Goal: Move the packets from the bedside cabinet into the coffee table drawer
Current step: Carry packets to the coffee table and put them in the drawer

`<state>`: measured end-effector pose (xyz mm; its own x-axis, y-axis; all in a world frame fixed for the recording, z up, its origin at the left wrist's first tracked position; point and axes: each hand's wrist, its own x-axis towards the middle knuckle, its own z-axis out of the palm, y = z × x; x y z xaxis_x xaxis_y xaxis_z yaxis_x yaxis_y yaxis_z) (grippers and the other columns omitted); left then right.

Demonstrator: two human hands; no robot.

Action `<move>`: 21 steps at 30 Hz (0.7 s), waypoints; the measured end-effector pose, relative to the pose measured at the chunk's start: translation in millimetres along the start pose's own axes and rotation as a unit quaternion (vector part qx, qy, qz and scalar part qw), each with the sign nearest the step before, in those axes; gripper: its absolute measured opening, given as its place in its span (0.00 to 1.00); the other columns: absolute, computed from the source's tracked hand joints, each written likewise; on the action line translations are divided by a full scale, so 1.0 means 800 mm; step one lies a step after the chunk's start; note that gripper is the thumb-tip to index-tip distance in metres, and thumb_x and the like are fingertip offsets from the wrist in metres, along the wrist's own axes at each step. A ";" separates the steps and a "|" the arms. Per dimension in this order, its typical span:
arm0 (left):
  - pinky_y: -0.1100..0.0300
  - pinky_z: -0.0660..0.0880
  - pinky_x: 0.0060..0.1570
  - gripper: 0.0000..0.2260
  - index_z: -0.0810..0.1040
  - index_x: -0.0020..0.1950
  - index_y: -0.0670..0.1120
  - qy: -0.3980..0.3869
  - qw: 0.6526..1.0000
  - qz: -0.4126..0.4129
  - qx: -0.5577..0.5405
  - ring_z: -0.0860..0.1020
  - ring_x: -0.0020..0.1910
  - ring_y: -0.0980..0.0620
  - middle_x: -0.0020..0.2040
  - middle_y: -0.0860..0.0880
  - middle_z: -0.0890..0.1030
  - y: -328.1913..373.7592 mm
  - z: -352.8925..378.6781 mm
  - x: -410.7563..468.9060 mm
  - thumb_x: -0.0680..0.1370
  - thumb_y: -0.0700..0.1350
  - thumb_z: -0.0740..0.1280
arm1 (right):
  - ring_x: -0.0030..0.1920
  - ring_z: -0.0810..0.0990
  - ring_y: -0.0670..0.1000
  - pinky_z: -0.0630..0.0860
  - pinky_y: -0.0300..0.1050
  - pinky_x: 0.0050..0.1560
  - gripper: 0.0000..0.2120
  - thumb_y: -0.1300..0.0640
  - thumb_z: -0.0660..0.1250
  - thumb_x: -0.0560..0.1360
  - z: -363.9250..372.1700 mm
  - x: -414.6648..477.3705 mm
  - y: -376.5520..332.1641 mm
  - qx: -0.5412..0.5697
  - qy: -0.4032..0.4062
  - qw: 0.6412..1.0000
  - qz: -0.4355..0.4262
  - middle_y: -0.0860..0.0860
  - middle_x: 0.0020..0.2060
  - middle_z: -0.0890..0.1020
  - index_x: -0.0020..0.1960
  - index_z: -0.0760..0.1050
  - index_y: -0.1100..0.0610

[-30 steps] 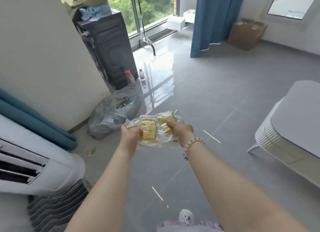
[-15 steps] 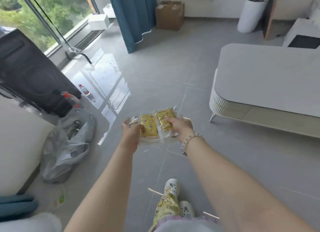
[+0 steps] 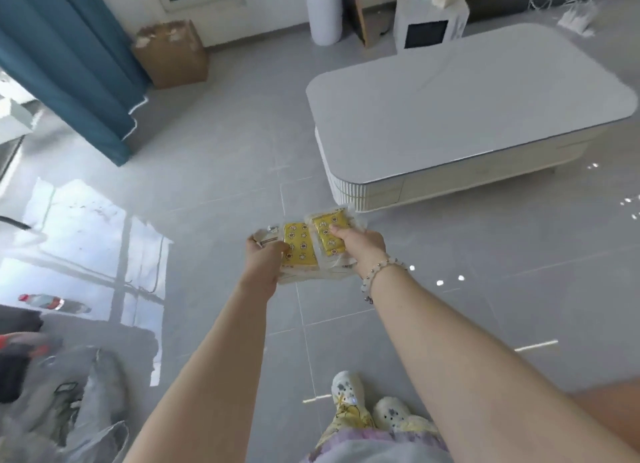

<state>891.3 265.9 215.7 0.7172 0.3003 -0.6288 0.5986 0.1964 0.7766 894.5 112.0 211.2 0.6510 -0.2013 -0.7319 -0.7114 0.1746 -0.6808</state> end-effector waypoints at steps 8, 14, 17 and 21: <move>0.51 0.77 0.42 0.22 0.62 0.69 0.44 -0.115 0.990 -0.015 0.084 0.78 0.40 0.49 0.47 0.47 0.75 0.014 0.097 0.034 0.77 0.32 0.60 | 0.46 0.76 0.52 0.67 0.37 0.29 0.24 0.48 0.73 0.71 -0.063 0.028 -0.018 0.068 0.096 0.993 0.011 0.53 0.52 0.80 0.59 0.75 0.62; 0.49 0.78 0.44 0.24 0.62 0.70 0.45 -0.186 0.974 -0.018 0.127 0.78 0.45 0.45 0.55 0.43 0.76 0.012 0.190 0.041 0.76 0.32 0.62 | 0.51 0.80 0.54 0.78 0.50 0.55 0.19 0.47 0.75 0.68 -0.134 0.059 -0.028 0.131 0.161 0.978 0.013 0.52 0.51 0.81 0.51 0.74 0.57; 0.48 0.78 0.47 0.24 0.62 0.69 0.45 -0.205 0.968 -0.016 0.145 0.78 0.47 0.44 0.53 0.45 0.76 0.017 0.240 0.044 0.76 0.32 0.62 | 0.52 0.80 0.54 0.77 0.51 0.57 0.18 0.47 0.76 0.67 -0.170 0.078 -0.043 0.160 0.174 0.972 0.008 0.52 0.50 0.81 0.49 0.74 0.56; 0.46 0.77 0.53 0.24 0.62 0.70 0.48 -0.228 0.960 -0.021 0.164 0.78 0.50 0.43 0.57 0.44 0.76 0.020 0.307 0.050 0.76 0.33 0.63 | 0.52 0.80 0.53 0.77 0.49 0.57 0.16 0.49 0.76 0.67 -0.219 0.104 -0.065 0.196 0.192 0.962 0.006 0.52 0.49 0.82 0.47 0.74 0.55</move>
<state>1016.9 51.9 193.5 0.7264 -0.1551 -0.6696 0.6575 -0.1272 0.7427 939.0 -82.9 191.1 0.4445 -0.5245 -0.7262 -0.5152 0.5135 -0.6862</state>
